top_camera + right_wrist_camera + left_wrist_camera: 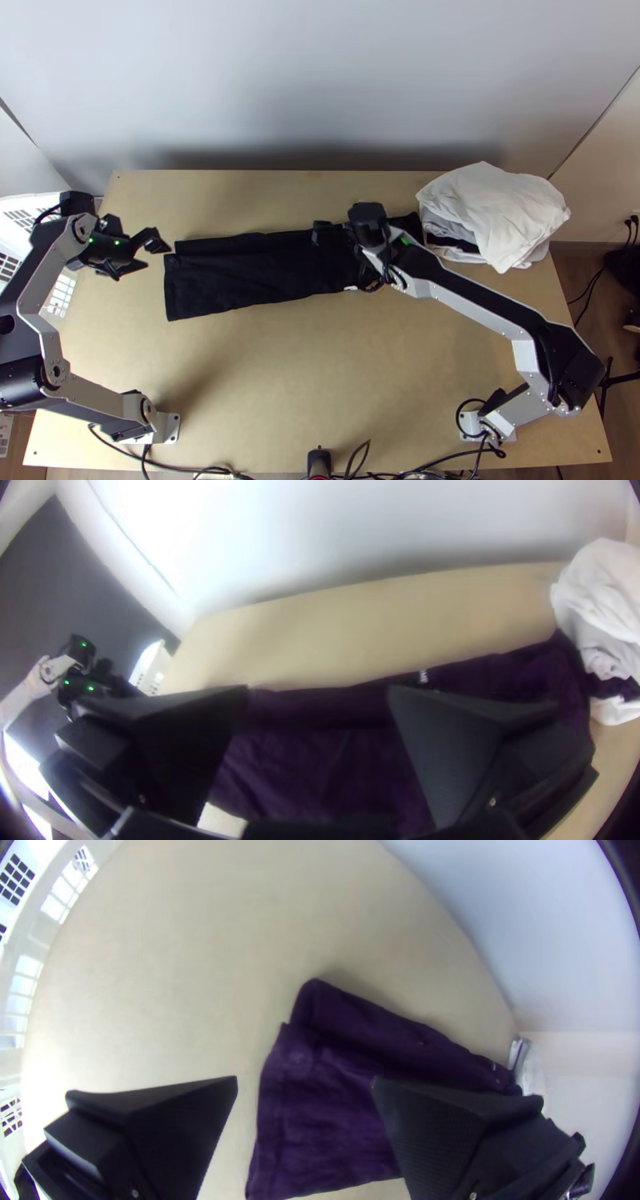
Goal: Fold the t-shirt
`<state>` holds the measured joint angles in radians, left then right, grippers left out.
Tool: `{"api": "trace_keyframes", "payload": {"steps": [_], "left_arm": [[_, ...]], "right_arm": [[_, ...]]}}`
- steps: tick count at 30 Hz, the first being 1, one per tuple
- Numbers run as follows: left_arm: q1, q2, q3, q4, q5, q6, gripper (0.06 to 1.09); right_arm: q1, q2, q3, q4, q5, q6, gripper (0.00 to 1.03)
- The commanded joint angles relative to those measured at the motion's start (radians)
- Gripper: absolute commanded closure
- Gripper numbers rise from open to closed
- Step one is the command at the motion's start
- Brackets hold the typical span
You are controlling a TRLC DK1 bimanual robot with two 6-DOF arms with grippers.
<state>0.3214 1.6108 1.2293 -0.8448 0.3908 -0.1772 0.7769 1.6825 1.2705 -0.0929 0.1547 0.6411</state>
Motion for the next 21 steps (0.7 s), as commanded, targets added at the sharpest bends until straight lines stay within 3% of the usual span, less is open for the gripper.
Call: {"api": "trace_keyframes", "payload": {"steps": [1,10,18,21], "left_arm": [[0.054,0.001,-0.054,-0.023,-0.124,0.059,0.1],[0.131,0.101,-0.068,-0.089,-0.089,0.084,0.1],[0.148,0.126,-0.071,-0.076,0.106,0.056,0.1],[0.136,0.135,-0.07,-0.063,0.128,0.042,0.1]], "right_arm": [[0.038,0.069,0.236,-0.246,-0.221,0.187,0.05],[0.038,0.306,0.411,-0.304,-0.497,0.364,0.05],[0.018,0.447,0.449,-0.286,-0.555,0.391,0.05],[0.004,0.488,0.455,-0.254,-0.555,0.374,0.05]]}}
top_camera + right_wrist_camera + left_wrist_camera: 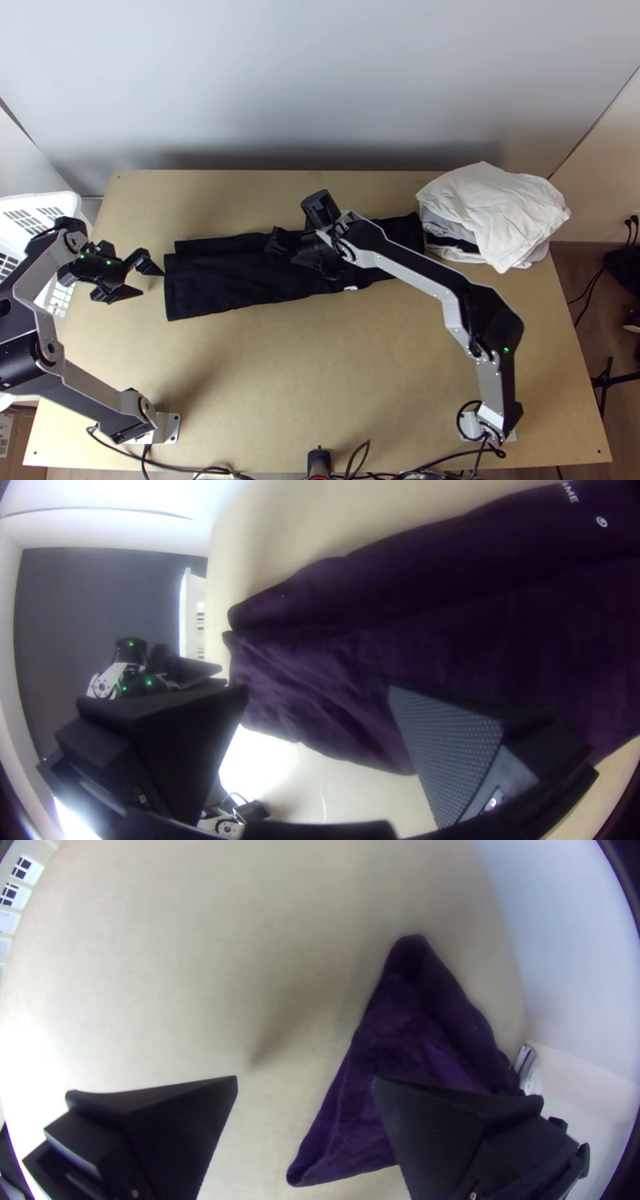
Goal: Fold the t-shirt
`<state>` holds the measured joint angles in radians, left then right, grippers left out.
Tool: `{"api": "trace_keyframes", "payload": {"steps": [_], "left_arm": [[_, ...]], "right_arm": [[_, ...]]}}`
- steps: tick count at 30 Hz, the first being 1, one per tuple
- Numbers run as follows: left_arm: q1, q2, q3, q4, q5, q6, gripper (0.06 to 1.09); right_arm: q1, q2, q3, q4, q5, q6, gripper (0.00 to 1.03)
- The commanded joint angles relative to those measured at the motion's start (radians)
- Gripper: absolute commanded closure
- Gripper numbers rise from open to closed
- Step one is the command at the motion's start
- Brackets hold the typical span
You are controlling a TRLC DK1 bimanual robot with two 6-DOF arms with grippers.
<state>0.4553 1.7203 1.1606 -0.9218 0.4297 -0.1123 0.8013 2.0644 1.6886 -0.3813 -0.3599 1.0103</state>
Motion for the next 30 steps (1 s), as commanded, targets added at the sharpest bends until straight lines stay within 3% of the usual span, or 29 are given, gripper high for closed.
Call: {"api": "trace_keyframes", "payload": {"steps": [1,10,16,30], "left_arm": [[-0.003,0.03,-0.001,0.018,0.09,-0.029,0.1],[-0.026,0.064,0.014,0.083,0.11,-0.072,0.1],[-0.033,0.094,0.031,0.113,0.213,-0.109,0.1],[-0.109,0.122,0.042,0.113,0.334,-0.128,0.1]], "right_arm": [[-0.025,0.12,0.042,0.038,-0.04,0.004,0.05],[-0.059,0.195,0.051,0.056,-0.04,-0.05,0.05],[-0.059,0.206,0.052,0.059,-0.039,-0.058,0.05],[-0.059,0.211,0.052,0.061,-0.039,-0.067,0.05]]}}
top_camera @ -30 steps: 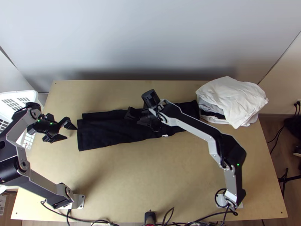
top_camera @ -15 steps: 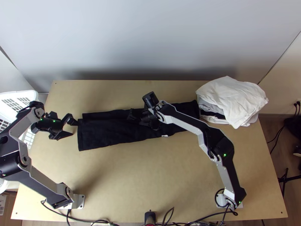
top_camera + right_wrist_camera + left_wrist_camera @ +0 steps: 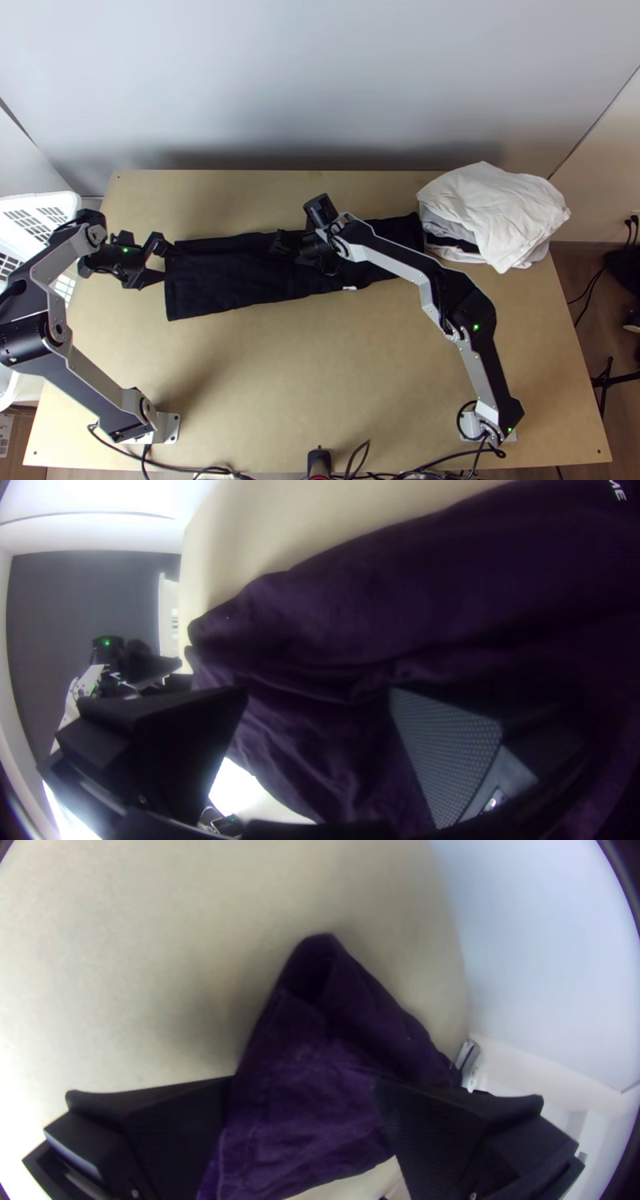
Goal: Fold the t-shirt
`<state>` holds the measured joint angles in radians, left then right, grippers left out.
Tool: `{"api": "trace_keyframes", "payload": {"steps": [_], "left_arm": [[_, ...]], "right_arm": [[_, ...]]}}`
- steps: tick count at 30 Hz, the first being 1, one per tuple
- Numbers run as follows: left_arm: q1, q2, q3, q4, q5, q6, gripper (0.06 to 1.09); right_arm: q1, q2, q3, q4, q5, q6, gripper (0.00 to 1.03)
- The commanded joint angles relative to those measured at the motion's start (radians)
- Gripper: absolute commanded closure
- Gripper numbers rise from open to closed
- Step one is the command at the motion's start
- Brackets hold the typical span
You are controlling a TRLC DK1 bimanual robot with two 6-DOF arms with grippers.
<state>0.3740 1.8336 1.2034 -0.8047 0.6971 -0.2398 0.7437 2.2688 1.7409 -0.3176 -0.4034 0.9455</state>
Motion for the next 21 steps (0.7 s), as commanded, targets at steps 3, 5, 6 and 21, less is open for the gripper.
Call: {"api": "trace_keyframes", "payload": {"steps": [3,5,6,21], "left_arm": [[-0.047,-0.004,-0.013,-0.031,0.136,0.022,0.1],[-0.075,-0.011,-0.024,-0.047,0.137,0.042,0.11],[-0.084,-0.011,-0.031,-0.047,0.137,0.048,0.1],[-0.095,-0.005,-0.028,-0.036,0.102,0.077,0.1]], "right_arm": [[-0.001,0.009,0.006,-0.001,0.005,-0.001,0.05],[-0.003,0.009,0.011,-0.003,0.005,-0.001,0.05],[-0.003,0.009,0.014,-0.003,0.005,-0.001,0.05],[-0.035,-0.014,0.02,-0.009,0.005,0.001,0.05]]}}
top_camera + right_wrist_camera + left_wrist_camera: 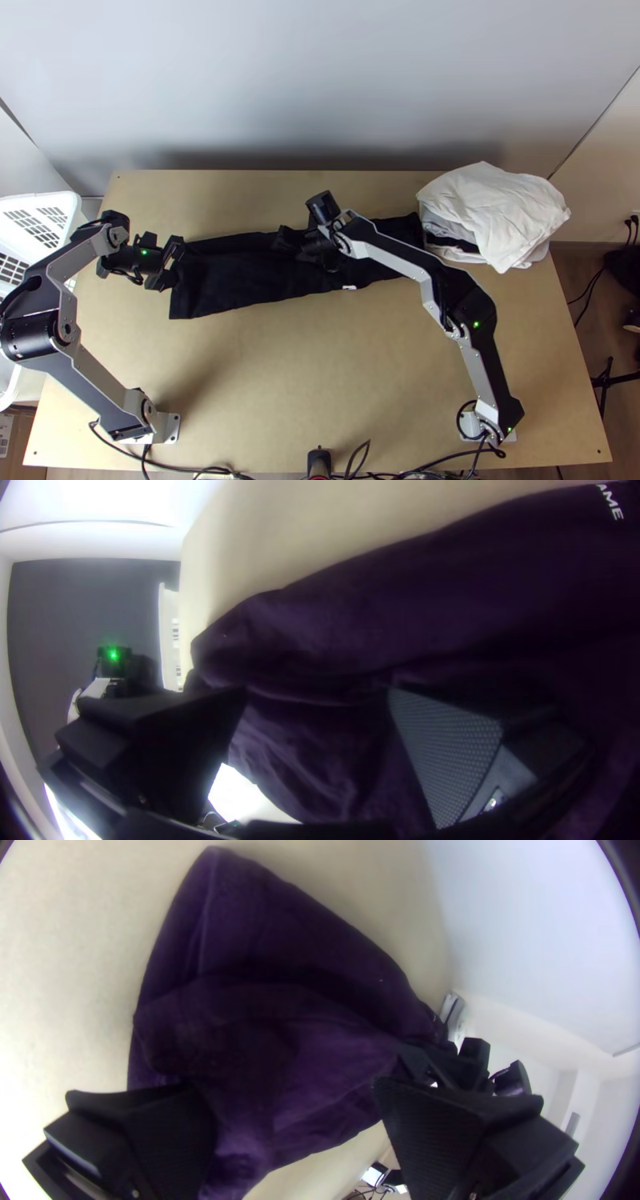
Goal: Fold the t-shirt
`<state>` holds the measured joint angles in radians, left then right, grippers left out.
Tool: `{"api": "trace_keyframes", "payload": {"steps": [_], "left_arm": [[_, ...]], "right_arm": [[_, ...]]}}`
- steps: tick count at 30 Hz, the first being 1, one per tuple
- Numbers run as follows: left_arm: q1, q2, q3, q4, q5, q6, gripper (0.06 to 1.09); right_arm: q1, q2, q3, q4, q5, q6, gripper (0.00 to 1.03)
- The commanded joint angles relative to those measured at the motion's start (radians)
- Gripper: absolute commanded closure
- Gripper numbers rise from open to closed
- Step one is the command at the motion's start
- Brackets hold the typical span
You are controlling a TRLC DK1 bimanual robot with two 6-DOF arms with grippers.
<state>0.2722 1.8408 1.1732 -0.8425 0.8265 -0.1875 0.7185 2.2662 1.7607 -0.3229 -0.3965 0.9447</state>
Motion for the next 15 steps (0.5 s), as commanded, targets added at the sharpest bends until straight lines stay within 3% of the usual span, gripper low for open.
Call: {"api": "trace_keyframes", "payload": {"steps": [1,9,15], "left_arm": [[0.007,-0.012,0.002,0.002,-0.044,0.034,0.1],[-0.004,0.002,-0.006,0.039,-0.294,0.108,0.1],[0.067,-0.058,-0.015,0.036,-0.337,0.207,0.1]], "right_arm": [[-0.01,-0.011,0.002,-0.002,-0.002,0.003,0.05],[-0.008,-0.027,-0.006,-0.004,-0.002,0.009,0.05],[-0.01,-0.028,-0.009,-0.005,-0.002,0.009,0.05]]}}
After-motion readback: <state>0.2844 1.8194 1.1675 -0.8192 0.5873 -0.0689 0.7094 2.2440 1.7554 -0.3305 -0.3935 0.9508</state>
